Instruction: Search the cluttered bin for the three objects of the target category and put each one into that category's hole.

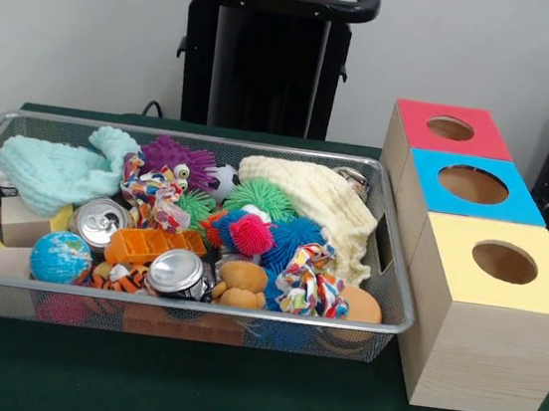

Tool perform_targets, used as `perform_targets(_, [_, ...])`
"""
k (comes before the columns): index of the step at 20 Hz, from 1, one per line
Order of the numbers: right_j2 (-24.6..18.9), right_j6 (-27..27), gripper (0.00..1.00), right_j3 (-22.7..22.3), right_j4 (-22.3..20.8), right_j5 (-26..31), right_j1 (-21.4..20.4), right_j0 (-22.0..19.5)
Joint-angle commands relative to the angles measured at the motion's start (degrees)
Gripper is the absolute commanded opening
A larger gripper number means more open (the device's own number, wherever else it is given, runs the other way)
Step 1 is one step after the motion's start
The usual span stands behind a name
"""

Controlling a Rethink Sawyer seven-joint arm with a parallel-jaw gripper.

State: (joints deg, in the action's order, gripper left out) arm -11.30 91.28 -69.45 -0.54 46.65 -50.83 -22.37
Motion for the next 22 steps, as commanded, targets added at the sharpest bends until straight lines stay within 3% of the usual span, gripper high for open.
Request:
perform_targets(1, [-4.9,-7.5,1.0,-4.6,-3.5,10.5,-0.3,3.1])
perform_targets(6, [-1.5,-3.8,1.0,-5.8,-4.3,16.3,-3.4,6.0])
perform_targets(13, [3.6,3.4,1.0,-13.2,-2.8,21.9,-12.1,11.4])
perform_targets(22, [8.4,10.3,1.0,-15.5,-2.5,31.5,-18.3,18.2])
